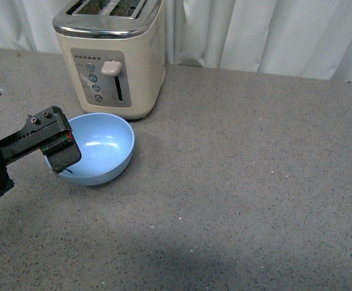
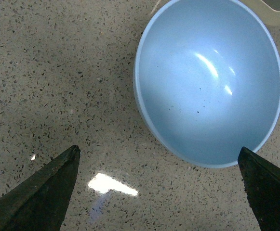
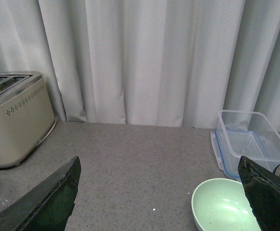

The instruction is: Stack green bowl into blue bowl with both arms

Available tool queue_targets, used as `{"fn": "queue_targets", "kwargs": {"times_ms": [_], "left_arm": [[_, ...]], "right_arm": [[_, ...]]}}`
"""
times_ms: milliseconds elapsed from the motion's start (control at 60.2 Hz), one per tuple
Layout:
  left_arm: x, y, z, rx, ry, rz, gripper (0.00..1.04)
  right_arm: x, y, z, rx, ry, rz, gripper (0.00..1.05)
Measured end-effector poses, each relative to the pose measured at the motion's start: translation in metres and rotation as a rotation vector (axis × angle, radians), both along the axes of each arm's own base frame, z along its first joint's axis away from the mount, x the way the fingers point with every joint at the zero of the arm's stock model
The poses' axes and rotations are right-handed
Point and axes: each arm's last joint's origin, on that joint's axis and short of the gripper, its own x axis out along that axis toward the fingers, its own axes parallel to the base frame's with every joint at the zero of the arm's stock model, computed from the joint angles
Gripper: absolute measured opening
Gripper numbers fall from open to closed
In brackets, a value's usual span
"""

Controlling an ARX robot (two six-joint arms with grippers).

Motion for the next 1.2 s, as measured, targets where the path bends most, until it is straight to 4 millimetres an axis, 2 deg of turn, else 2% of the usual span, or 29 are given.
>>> {"fn": "queue_targets", "kwargs": {"times_ms": [249, 731, 1196], "left_arm": [[0.014, -0.003, -0.013, 0.032, 0.036, 0.005, 0.98], [0.037, 0.001, -0.022, 0.058, 0.052, 0.032, 0.98], [0.030, -0.009, -0.041, 0.084, 0.092, 0.008, 0.98]], "right_arm": [[0.000, 0.000, 0.000, 0.000, 0.000, 0.000, 0.96], [0.000, 0.000, 0.000, 0.000, 0.000, 0.000, 0.96], [0.000, 0.000, 0.000, 0.000, 0.000, 0.000, 0.96]]}}
